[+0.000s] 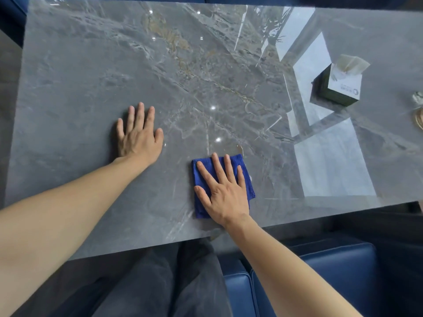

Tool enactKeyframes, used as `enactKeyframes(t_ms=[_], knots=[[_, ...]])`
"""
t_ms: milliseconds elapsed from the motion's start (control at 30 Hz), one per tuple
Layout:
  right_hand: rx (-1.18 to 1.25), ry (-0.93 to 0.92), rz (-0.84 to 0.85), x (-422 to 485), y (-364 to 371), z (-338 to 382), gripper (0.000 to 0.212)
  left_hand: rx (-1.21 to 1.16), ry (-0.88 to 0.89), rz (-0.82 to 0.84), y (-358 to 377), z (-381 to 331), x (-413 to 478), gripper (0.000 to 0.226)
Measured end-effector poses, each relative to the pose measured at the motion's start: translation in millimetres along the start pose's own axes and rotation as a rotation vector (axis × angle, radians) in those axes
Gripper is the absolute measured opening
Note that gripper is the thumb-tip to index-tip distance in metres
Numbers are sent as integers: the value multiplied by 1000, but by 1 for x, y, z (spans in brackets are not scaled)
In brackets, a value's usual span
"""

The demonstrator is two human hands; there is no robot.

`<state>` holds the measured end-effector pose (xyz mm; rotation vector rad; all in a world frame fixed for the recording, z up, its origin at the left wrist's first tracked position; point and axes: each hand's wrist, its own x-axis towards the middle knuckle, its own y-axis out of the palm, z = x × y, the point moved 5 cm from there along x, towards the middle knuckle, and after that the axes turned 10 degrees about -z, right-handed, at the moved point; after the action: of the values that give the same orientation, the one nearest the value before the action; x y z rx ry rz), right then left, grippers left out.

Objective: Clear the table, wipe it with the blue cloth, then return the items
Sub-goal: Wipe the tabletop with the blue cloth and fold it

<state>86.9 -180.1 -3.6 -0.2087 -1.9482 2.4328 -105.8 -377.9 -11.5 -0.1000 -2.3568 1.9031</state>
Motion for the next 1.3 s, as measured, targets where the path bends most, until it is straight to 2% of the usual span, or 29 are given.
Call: enactKeyframes(t_ms=[333, 567, 767, 833, 967, 1133, 1300], knots=[[-32, -19, 5, -53, 4, -22, 58, -14, 168, 13, 12, -57, -36, 68], [-80, -4, 6, -77, 4, -38, 58, -28, 190, 38, 21, -95, -36, 72], [-79, 6, -42, -80, 2, -41, 56, 24, 215, 12, 27, -97, -40, 73], [-30, 15, -98, -78, -4, -43, 54, 27, 220, -1, 27, -98, -40, 74], [219, 34, -201, -74, -21, -55, 51, 38, 226, 6, 25, -99, -40, 74], [305, 6, -360, -32, -67, -65, 50, 56, 225, 18, 25, -100, -39, 75], [254, -39, -402, 67, -97, -66, 51, 70, 227, 31, 25, -101, -39, 76]])
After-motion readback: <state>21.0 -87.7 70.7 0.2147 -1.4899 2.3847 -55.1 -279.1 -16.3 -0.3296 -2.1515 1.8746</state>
